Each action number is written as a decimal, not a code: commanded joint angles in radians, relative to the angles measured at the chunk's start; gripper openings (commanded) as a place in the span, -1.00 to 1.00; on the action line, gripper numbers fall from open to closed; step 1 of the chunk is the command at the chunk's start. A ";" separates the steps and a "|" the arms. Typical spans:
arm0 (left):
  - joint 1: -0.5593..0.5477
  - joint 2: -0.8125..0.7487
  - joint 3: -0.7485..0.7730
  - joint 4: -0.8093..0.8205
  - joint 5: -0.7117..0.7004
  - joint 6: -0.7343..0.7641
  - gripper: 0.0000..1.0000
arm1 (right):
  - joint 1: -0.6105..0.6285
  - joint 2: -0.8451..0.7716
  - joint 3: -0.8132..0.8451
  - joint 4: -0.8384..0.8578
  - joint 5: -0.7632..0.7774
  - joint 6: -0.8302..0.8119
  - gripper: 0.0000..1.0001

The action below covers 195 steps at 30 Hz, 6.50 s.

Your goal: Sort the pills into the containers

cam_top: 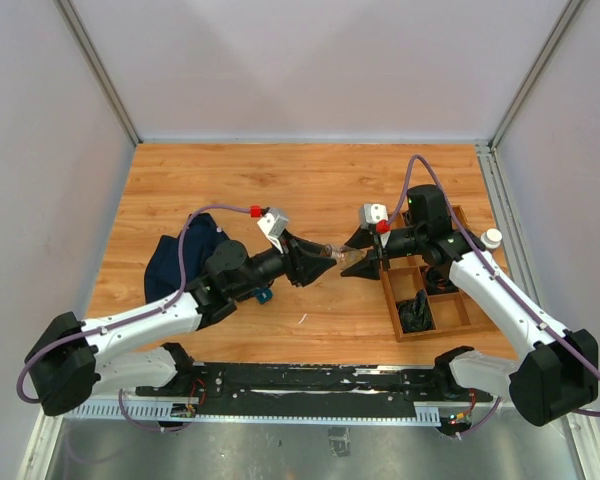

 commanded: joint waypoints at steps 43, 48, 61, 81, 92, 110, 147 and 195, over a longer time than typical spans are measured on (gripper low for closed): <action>0.163 -0.088 -0.053 0.144 0.451 0.414 0.98 | -0.004 -0.010 0.000 0.025 -0.050 -0.030 -0.99; 0.169 0.005 0.013 0.136 0.506 0.431 0.85 | -0.005 -0.010 -0.001 0.024 -0.054 -0.032 -0.99; 0.169 0.072 0.059 0.163 0.510 0.376 0.20 | -0.005 -0.012 -0.001 0.024 -0.057 -0.031 -0.99; 0.169 0.102 0.091 0.090 0.404 0.190 -0.99 | -0.007 -0.016 -0.001 0.024 -0.054 -0.031 -0.99; -0.026 -0.031 0.077 -0.162 -0.236 -0.364 -0.99 | -0.012 -0.006 0.000 0.025 -0.053 -0.029 -0.99; -0.085 -0.083 0.146 -0.348 -0.474 -0.182 0.97 | -0.015 -0.008 0.000 0.025 -0.056 -0.028 -0.99; 0.142 0.102 0.169 -0.022 0.562 0.522 0.21 | -0.015 -0.007 -0.006 0.020 -0.091 -0.036 -0.99; -0.079 -0.198 -0.070 0.008 0.094 0.492 0.93 | -0.016 0.005 -0.004 0.018 -0.089 -0.033 -0.99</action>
